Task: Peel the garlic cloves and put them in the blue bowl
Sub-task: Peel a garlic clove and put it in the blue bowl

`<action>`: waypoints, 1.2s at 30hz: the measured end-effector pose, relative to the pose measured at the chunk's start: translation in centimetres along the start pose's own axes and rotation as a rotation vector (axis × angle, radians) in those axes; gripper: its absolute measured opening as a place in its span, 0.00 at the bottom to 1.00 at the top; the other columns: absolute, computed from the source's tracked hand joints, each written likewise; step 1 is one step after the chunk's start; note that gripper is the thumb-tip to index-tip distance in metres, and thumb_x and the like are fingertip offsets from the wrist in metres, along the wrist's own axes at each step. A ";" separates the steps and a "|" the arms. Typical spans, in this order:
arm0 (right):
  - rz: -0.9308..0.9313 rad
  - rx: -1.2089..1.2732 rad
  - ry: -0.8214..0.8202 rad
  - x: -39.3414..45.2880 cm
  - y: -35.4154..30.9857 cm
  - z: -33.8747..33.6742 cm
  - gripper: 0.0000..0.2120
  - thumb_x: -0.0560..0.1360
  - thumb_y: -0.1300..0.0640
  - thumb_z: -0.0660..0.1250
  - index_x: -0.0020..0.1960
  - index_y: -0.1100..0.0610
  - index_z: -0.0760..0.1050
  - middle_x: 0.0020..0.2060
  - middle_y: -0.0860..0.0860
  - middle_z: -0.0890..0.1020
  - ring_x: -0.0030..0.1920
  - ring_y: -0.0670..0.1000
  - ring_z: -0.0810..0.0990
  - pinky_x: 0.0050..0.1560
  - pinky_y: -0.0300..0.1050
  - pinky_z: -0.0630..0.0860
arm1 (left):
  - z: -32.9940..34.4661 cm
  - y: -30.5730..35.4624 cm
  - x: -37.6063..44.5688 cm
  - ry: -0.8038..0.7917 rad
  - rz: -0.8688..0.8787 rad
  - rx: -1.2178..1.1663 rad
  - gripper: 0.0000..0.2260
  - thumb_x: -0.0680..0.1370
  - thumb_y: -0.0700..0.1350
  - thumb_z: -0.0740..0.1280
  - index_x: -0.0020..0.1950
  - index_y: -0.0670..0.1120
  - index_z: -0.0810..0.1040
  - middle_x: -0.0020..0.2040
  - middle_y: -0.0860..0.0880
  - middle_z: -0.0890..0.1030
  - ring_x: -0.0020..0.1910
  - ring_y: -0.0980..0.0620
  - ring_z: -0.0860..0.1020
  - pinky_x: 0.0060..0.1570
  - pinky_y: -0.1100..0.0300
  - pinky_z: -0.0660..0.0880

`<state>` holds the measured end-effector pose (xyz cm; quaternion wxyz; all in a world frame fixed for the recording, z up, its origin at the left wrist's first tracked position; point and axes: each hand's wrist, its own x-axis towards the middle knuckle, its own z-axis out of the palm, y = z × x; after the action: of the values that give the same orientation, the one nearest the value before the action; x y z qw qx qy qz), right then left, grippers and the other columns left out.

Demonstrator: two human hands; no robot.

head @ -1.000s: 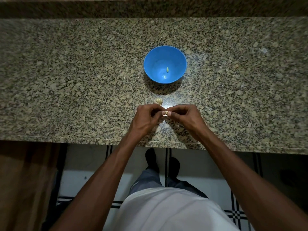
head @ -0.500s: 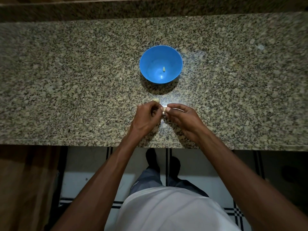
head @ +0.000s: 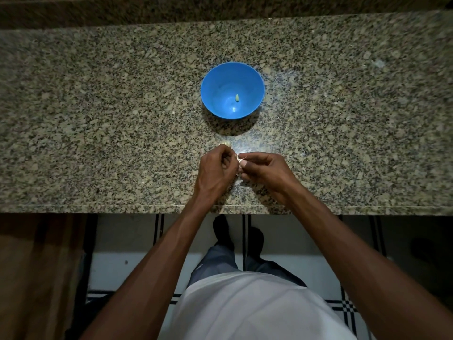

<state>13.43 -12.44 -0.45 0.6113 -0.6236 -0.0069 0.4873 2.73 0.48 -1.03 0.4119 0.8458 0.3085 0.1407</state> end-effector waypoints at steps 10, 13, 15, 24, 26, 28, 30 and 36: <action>0.046 0.057 -0.001 0.0 0.2 -1.3 0.11 0.78 0.66 0.74 0.59 0.65 0.83 0.50 0.62 0.87 0.52 0.58 0.88 0.49 0.45 0.84 | -0.2 -1.5 -1.1 -0.007 -0.161 -0.147 0.08 0.78 0.40 0.74 0.55 0.47 0.88 0.50 0.52 0.87 0.46 0.57 0.85 0.49 0.52 0.84; 0.056 0.057 0.000 0.1 0.1 -1.4 0.11 0.77 0.65 0.76 0.58 0.65 0.83 0.50 0.63 0.87 0.50 0.58 0.87 0.52 0.48 0.84 | -0.5 -0.8 -1.7 -0.034 -0.230 -0.323 0.06 0.80 0.45 0.74 0.55 0.45 0.88 0.47 0.52 0.88 0.47 0.55 0.86 0.51 0.53 0.84; 0.064 0.092 -0.012 0.2 0.1 -1.3 0.10 0.77 0.66 0.75 0.58 0.66 0.83 0.50 0.61 0.88 0.49 0.55 0.86 0.53 0.44 0.84 | -0.7 -0.3 -2.0 -0.107 -0.258 -0.452 0.08 0.80 0.46 0.74 0.56 0.44 0.88 0.48 0.50 0.88 0.50 0.53 0.86 0.52 0.56 0.83; 0.038 -0.012 -0.073 0.0 -0.4 -0.9 0.08 0.77 0.65 0.75 0.55 0.65 0.85 0.51 0.61 0.88 0.51 0.54 0.87 0.55 0.45 0.85 | -0.7 -0.9 -1.8 -0.135 -0.363 -0.599 0.08 0.79 0.42 0.75 0.56 0.41 0.87 0.49 0.45 0.88 0.49 0.48 0.87 0.54 0.54 0.83; 0.022 -0.039 -0.077 -0.1 -0.5 -0.9 0.07 0.77 0.65 0.75 0.55 0.65 0.85 0.50 0.61 0.88 0.50 0.54 0.87 0.54 0.45 0.85 | -0.9 -1.0 -1.6 -0.144 -0.364 -0.603 0.08 0.79 0.41 0.75 0.56 0.40 0.86 0.48 0.43 0.88 0.47 0.47 0.86 0.53 0.54 0.83; 0.013 -0.040 -0.090 -0.2 -0.6 -0.9 0.07 0.77 0.65 0.75 0.54 0.66 0.85 0.50 0.61 0.88 0.49 0.54 0.87 0.51 0.43 0.84 | -1.2 -1.1 -1.4 -0.169 -0.355 -0.601 0.08 0.78 0.41 0.75 0.55 0.39 0.86 0.47 0.42 0.88 0.45 0.46 0.86 0.52 0.54 0.83; 0.006 -0.049 -0.106 -0.2 -0.6 -0.9 0.07 0.77 0.65 0.75 0.54 0.65 0.85 0.50 0.62 0.88 0.49 0.53 0.87 0.51 0.42 0.84 | -1.5 -1.0 -1.3 -0.185 -0.342 -0.590 0.08 0.78 0.40 0.75 0.55 0.38 0.86 0.46 0.42 0.88 0.44 0.47 0.86 0.51 0.55 0.83; -0.118 -0.116 -0.078 -0.3 -0.5 -0.8 0.10 0.77 0.63 0.76 0.57 0.65 0.85 0.48 0.63 0.88 0.53 0.62 0.87 0.54 0.46 0.85 | -1.0 -0.6 -1.4 -0.146 -0.276 -0.484 0.07 0.80 0.44 0.74 0.55 0.42 0.86 0.46 0.47 0.88 0.47 0.50 0.87 0.52 0.55 0.84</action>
<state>14.04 -13.14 -0.04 0.6010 -0.6370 -0.0957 0.4732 0.91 0.48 -0.83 0.6383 0.6807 0.3477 0.0917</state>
